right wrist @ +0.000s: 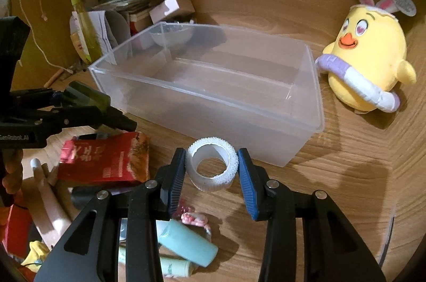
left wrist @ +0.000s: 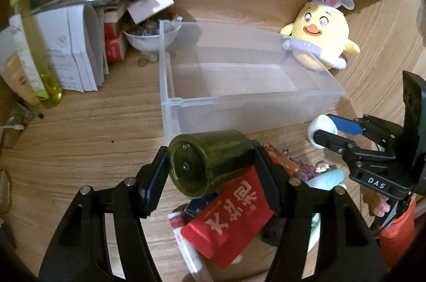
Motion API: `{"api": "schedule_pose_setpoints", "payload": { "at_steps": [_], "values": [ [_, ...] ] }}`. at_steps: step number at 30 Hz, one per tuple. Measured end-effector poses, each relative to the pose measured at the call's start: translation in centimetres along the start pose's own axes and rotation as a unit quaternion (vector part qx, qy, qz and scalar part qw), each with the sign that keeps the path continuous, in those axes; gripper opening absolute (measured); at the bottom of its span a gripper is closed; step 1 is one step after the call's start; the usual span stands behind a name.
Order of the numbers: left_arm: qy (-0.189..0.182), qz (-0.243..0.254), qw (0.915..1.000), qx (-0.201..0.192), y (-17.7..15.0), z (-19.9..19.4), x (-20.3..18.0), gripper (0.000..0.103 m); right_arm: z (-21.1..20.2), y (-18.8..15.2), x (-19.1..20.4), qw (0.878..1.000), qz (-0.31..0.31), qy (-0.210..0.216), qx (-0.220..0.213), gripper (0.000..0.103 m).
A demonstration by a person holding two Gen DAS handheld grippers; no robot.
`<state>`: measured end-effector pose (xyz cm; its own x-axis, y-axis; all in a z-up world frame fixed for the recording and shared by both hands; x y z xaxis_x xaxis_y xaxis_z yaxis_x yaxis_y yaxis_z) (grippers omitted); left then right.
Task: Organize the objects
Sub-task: 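Grasp the green glass bottle with the left tool while the right tool grasps the white tape roll, then carry the green bottle and tape roll into the clear bin and release both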
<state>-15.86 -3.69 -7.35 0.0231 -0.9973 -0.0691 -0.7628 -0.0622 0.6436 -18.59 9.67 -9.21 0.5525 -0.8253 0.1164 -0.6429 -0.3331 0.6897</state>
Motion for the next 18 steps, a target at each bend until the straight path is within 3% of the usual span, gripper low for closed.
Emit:
{"api": "schedule_pose_setpoints", "payload": {
  "at_steps": [11,18],
  "values": [
    [0.030,0.022,0.9975,-0.060,0.3,-4.5,-0.6,0.063,-3.9,0.9,1.5,0.999,-0.014,-0.001,-0.048,0.036],
    [0.024,0.019,0.9948,-0.097,2.2,-6.4,-1.2,0.063,-5.5,2.1,1.6,0.997,-0.018,-0.006,-0.074,0.036]
  ]
}}
Point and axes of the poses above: each gripper's, at about its wrist camera, not at the fingertips, and z roughly the way its jaws point, x to its left, y to its top, the point moved 8 cm from there along z, roughly the way its jaws point, and after that the axes turned 8 degrees about y, right-handed, at the moved point
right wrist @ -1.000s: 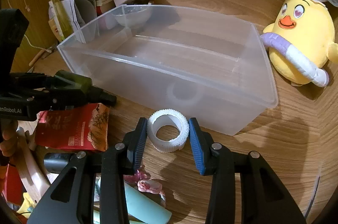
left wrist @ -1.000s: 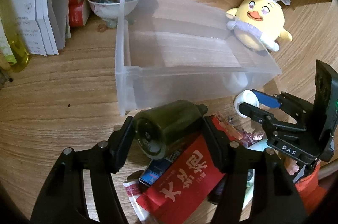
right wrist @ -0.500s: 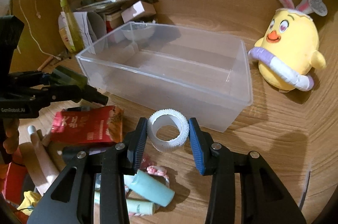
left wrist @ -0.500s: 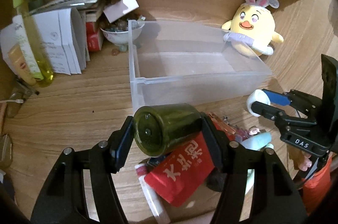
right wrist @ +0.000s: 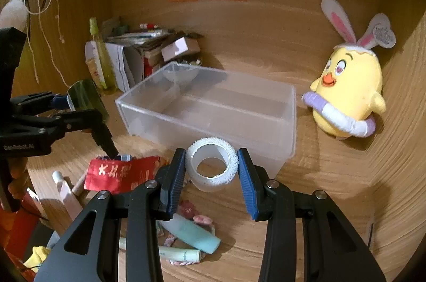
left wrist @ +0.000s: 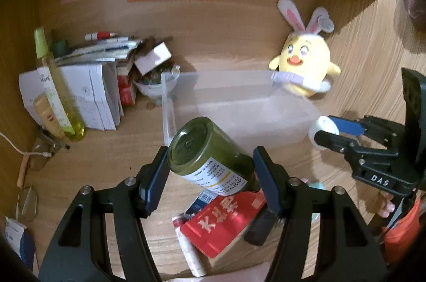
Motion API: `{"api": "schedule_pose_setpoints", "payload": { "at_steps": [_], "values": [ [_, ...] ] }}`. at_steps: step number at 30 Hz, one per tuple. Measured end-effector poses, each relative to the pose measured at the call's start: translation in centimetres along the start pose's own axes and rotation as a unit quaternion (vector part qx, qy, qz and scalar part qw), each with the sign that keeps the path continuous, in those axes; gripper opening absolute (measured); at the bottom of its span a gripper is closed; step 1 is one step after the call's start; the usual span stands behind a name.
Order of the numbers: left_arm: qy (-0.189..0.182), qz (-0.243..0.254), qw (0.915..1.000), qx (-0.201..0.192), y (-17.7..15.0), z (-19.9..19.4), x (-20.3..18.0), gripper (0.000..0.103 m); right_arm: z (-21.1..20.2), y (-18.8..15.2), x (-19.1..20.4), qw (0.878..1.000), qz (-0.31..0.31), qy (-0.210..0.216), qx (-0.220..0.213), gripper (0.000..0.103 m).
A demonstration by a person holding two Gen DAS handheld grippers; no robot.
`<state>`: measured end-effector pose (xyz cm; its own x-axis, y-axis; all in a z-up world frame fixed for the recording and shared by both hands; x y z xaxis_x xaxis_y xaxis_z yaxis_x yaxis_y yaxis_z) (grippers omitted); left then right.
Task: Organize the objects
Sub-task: 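Carry the green bottle and tape roll into the clear bin and release both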
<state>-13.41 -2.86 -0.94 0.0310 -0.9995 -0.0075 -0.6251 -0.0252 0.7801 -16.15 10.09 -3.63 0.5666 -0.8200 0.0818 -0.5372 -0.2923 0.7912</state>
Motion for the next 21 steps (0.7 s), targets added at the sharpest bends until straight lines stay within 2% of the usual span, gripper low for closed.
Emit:
{"api": "schedule_pose_setpoints", "payload": {
  "at_steps": [13,21],
  "values": [
    [0.006,-0.020,0.9983,-0.053,4.8,-0.5,0.5,0.063,-0.5,3.2,-1.8,0.999,0.014,-0.011,-0.035,0.036],
    [0.009,-0.027,0.9974,-0.066,7.2,0.6,0.9,0.063,-0.2,6.0,-2.8,0.998,0.017,-0.018,-0.054,0.036]
  ]
}}
Point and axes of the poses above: each gripper's, at about its wrist camera, not at the fingertips, and z roughly the way its jaws point, x to its left, y to its top, the point moved 8 cm from there along z, roughly the way its jaws point, and after that the axes turned 8 degrees about y, right-handed, at the moved point
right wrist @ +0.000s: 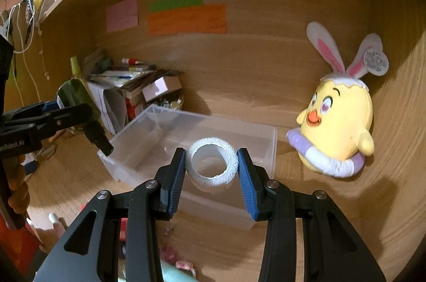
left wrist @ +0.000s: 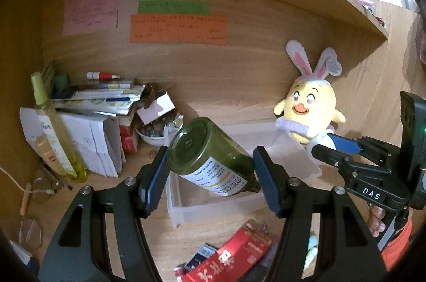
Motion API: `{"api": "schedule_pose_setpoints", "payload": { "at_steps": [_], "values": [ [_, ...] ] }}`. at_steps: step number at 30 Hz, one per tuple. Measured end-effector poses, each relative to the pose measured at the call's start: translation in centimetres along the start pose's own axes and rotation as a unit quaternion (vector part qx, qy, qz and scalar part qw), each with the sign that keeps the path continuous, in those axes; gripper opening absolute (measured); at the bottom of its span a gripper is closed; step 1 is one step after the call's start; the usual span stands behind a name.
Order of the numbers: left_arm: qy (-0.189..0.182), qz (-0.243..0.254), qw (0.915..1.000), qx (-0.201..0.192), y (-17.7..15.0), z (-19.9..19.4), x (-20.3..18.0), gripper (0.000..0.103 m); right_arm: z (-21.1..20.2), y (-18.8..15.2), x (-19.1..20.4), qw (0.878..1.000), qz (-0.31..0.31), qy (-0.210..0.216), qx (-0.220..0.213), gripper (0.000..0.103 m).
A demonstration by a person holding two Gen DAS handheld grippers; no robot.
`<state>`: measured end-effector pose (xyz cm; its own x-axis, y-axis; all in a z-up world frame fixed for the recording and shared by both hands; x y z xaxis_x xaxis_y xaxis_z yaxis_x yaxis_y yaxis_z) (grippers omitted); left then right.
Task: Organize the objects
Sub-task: 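Carry the green bottle and tape roll into the clear bin and release both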
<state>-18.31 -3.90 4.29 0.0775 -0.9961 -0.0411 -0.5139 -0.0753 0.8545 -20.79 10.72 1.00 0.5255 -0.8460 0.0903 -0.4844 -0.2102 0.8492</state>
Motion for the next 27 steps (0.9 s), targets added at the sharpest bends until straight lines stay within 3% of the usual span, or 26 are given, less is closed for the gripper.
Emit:
{"api": "schedule_pose_setpoints", "payload": {
  "at_steps": [9,27],
  "values": [
    [0.007,-0.003,0.9993,0.036,-0.6,4.1,0.3,0.063,3.1,0.7,0.0,1.000,-0.001,-0.003,0.019,0.036],
    [-0.024,-0.007,0.9904,0.136,-4.6,11.1,-0.6,0.063,10.6,-3.2,-2.1,0.993,0.012,-0.028,0.111,0.036]
  ]
}}
Point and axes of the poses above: each gripper's, at about its wrist camera, not at the fingertips, and z roughly the way its jaws point, x to its left, y to its top, the point moved 8 cm from there along z, roughly the way its jaws point, and after that the axes turned 8 degrees about y, right-handed, at the moved point
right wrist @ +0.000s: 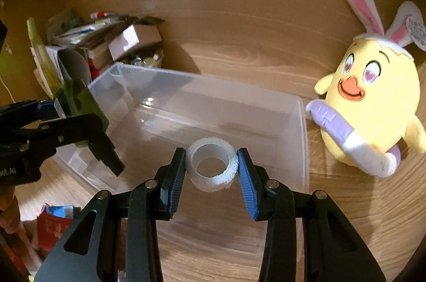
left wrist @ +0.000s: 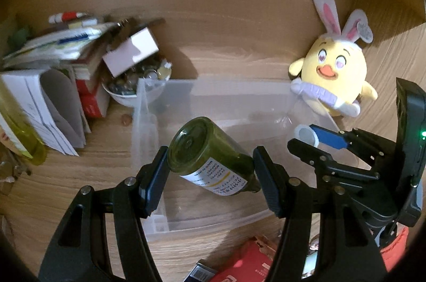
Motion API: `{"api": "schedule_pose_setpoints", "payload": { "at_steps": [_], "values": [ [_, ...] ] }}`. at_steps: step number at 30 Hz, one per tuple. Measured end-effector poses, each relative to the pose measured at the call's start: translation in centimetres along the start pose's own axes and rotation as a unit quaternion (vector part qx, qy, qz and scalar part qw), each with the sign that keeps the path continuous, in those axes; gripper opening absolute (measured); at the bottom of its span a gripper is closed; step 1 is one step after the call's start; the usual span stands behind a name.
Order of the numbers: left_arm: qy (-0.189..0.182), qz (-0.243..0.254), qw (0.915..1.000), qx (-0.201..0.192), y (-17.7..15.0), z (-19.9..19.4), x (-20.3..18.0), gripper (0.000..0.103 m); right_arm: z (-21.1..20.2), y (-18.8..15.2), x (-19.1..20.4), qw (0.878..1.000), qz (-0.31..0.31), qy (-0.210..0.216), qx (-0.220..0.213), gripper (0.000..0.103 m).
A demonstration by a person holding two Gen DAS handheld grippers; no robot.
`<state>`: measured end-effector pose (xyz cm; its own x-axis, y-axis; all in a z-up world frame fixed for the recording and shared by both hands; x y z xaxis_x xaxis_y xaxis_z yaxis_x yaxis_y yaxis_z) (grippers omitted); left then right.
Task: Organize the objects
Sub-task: 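Carry the green bottle and tape roll into the clear bin and release both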
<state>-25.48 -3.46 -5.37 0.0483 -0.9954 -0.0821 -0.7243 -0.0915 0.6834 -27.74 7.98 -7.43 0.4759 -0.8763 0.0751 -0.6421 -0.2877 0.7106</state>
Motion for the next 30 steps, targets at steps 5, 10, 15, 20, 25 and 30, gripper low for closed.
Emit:
{"api": "schedule_pose_setpoints", "payload": {
  "at_steps": [5,10,15,20,25,30],
  "values": [
    [-0.009,0.007,0.9998,0.017,-0.6,0.9,-0.5,0.063,0.5,-0.2,0.0,1.000,0.001,0.000,0.007,0.036],
    [0.001,0.016,0.9997,0.018,-0.8,1.0,-0.9,0.063,0.5,-0.2,0.0,1.000,0.003,0.000,0.007,0.036],
    [0.008,0.018,0.9996,0.019,-0.7,1.1,-0.6,0.063,0.3,-0.3,0.0,1.000,0.002,-0.001,0.006,0.036],
    [0.017,0.019,0.9996,0.012,-0.6,0.4,-0.3,0.069,0.2,-0.3,0.1,1.000,-0.003,-0.006,0.007,0.039],
    [0.026,0.023,0.9994,-0.007,-0.2,-1.3,0.1,0.077,-0.8,0.0,0.2,1.000,0.000,-0.004,-0.006,0.056],
    [0.036,0.026,0.9987,-0.027,0.1,-3.5,0.4,0.089,-2.1,0.3,0.6,1.000,0.003,0.003,-0.016,0.066]
  ]
}}
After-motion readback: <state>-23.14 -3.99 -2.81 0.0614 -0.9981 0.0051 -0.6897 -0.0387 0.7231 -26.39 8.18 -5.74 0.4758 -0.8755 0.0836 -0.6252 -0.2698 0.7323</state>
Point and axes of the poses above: each gripper's, at about its wrist camera, not at the fingertips, and z roughly the way its jaws point, x to its left, y to its top, the point moved 8 cm from there along z, roughly the way its jaws point, and after that the axes turned 8 degrees about y, right-handed, at the moved point
